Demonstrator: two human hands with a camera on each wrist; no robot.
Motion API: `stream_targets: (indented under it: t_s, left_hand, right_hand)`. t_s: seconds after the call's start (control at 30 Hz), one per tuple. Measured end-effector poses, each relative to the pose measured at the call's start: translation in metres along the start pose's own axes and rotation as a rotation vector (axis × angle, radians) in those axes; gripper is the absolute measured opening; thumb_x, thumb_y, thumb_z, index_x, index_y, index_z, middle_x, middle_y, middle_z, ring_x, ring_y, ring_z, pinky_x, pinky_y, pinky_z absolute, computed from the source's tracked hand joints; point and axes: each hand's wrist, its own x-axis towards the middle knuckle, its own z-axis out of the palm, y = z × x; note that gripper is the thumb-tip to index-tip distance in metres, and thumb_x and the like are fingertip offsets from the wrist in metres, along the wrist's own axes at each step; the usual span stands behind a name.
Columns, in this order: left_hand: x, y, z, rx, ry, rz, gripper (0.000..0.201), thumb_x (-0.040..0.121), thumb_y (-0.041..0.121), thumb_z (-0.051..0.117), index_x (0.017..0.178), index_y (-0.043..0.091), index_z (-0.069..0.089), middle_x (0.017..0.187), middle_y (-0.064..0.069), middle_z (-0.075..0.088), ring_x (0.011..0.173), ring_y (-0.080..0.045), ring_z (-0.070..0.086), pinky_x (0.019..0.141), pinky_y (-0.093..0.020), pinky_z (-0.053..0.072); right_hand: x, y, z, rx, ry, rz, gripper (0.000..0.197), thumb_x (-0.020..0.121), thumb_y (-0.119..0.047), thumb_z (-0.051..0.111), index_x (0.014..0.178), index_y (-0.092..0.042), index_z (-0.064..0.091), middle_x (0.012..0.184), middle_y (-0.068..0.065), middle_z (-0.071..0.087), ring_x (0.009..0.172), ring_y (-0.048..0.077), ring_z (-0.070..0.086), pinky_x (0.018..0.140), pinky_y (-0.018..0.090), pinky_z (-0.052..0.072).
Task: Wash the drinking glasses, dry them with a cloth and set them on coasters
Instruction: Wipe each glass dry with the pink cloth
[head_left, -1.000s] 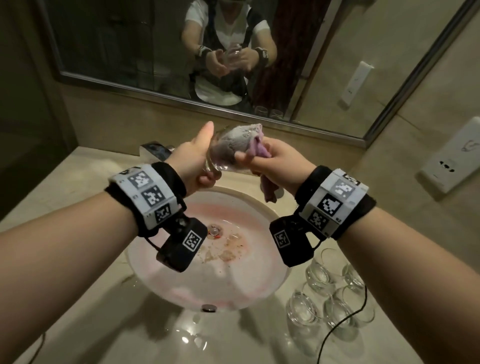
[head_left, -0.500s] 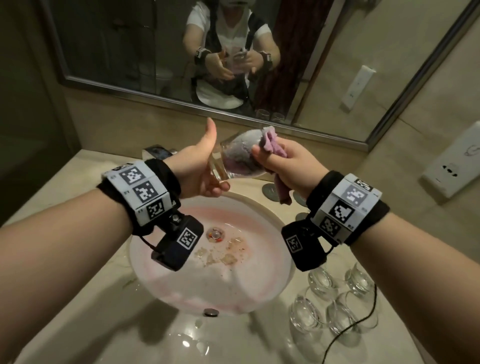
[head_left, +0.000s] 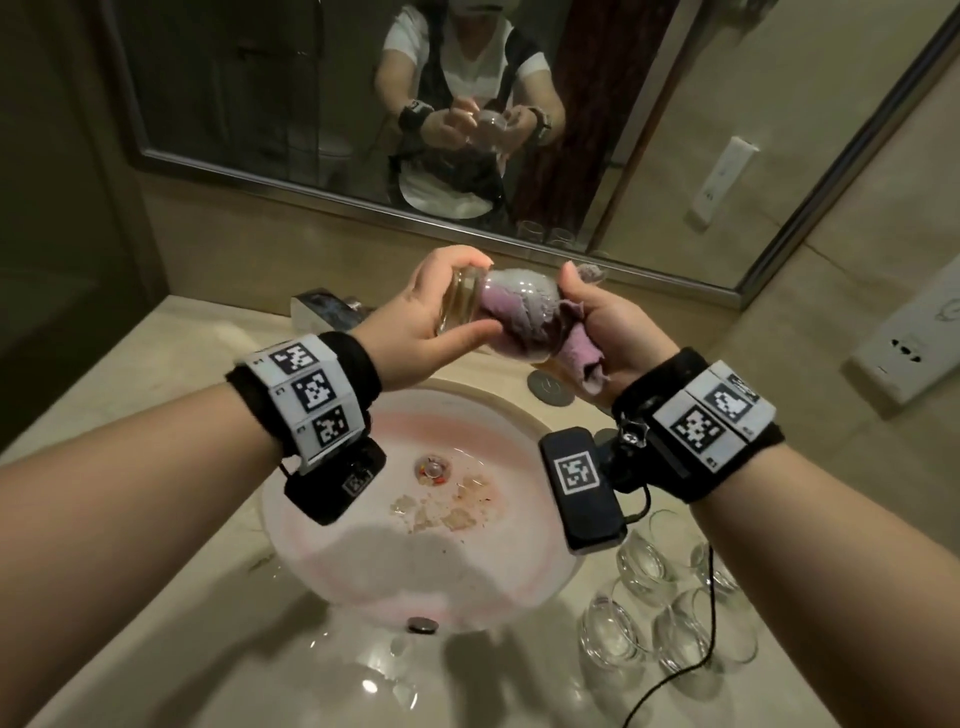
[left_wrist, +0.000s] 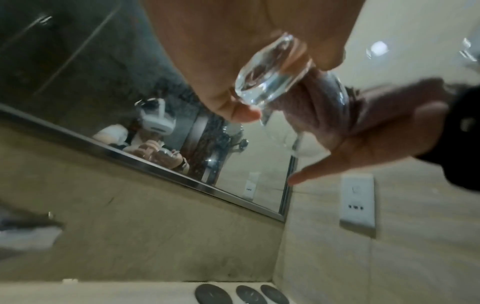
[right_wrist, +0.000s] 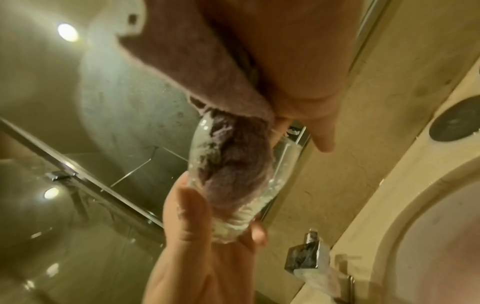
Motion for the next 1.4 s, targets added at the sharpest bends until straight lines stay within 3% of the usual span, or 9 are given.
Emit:
stream_targets:
  t_s: [0.3,0.4,0.57,0.7,0.9,1.1,1.2,1.27,1.4]
  left_hand:
    - [-0.012,0.002,-0.008,-1.04,0.151,-0.89,0.057,0.092,0.062,0.03,0.101,0.01,0.05,0.091,-0.013,0.056,0.042,-0.009,0.041,0.031,-0.014,0.025]
    - [-0.013,0.011,-0.017,-1.137,-0.033,-0.982,0.065,0.09,0.066,0.026,0.102,0.007,0.051,0.078,-0.009,0.056,0.04,-0.006,0.035,0.03,-0.012,0.02]
    - [-0.011,0.022,-0.025,-1.159,-0.361,-0.988,0.065,0.087,0.066,0.029,0.087,0.009,0.06,0.072,-0.005,0.053,0.034,-0.003,0.03,0.03,-0.008,0.016]
    - [-0.012,0.023,-0.031,-1.071,-0.404,-1.04,0.069,0.088,0.066,0.027,0.083,0.008,0.065,0.07,-0.008,0.055,0.031,-0.003,0.031,0.029,-0.006,0.018]
    - [-0.006,0.04,-0.03,-0.934,-0.533,-1.026,0.058,0.08,0.062,0.038,0.071,0.01,0.062,0.065,-0.005,0.045,0.029,-0.003,0.031,0.032,-0.007,0.017]
    - [0.004,0.041,-0.037,-0.857,-0.437,-1.035,0.062,0.088,0.061,0.032,0.078,0.007,0.061,0.055,-0.004,0.049,0.03,-0.003,0.032,0.029,-0.007,0.021]
    - [0.01,0.044,-0.036,-0.809,-0.348,-0.976,0.056,0.089,0.058,0.032,0.083,0.008,0.056,0.051,-0.003,0.045,0.028,-0.004,0.032,0.03,-0.007,0.022]
    - [0.01,0.042,-0.034,-0.764,-0.229,-0.932,0.059,0.088,0.062,0.032,0.083,0.008,0.055,0.05,-0.003,0.045,0.029,-0.005,0.033,0.03,-0.007,0.024]
    - [0.01,0.042,-0.027,-0.659,0.054,-0.835,0.054,0.09,0.062,0.035,0.083,0.011,0.052,0.055,-0.001,0.048,0.033,-0.008,0.039,0.032,-0.01,0.027]
  right_hand:
    - [-0.009,-0.026,-0.019,-0.092,0.172,-0.35,0.048,0.096,-0.043,0.043,0.114,0.0,0.055,0.119,0.021,0.062,0.098,0.028,0.063,0.095,0.038,0.048]
    - [-0.013,-0.006,-0.008,-0.557,0.195,-0.782,0.026,0.098,-0.03,0.043,0.112,-0.014,0.058,0.102,0.003,0.067,0.082,0.012,0.064,0.076,0.022,0.052]
    - [-0.008,0.013,-0.005,-1.413,-0.086,-1.259,0.03,0.081,-0.016,0.05,0.107,-0.03,0.054,0.086,-0.022,0.057,0.092,0.01,0.055,0.109,0.037,0.02]
    - [-0.005,-0.002,-0.018,-1.99,-0.458,-0.969,0.05,0.09,-0.06,0.032,0.123,-0.025,0.045,0.1,-0.017,0.065,0.102,0.009,0.062,0.111,0.051,-0.002]
    - [0.0,-0.019,-0.016,-2.405,-0.553,-0.998,0.07,0.086,-0.056,0.033,0.144,-0.016,0.028,0.135,-0.002,0.052,0.128,0.015,0.043,0.112,0.053,-0.001]
    - [-0.01,-0.009,0.004,-2.17,-0.489,-0.961,0.045,0.088,-0.039,0.046,0.125,-0.015,0.056,0.112,0.001,0.068,0.114,0.018,0.059,0.113,0.042,-0.01]
    - [-0.016,-0.01,0.016,-1.561,-0.338,-0.356,0.037,0.089,-0.039,0.054,0.124,-0.027,0.052,0.137,0.003,0.05,0.136,0.014,0.03,0.118,0.045,0.011]
    - [-0.018,-0.011,0.017,-1.077,-0.336,-0.153,0.03,0.086,-0.034,0.055,0.114,-0.025,0.052,0.105,0.001,0.07,0.103,0.012,0.063,0.092,0.034,0.051]
    - [-0.012,-0.002,0.016,-0.61,-0.285,-0.173,0.031,0.098,-0.022,0.034,0.116,0.001,0.045,0.052,-0.002,0.066,0.039,0.004,0.058,0.041,0.014,0.046]
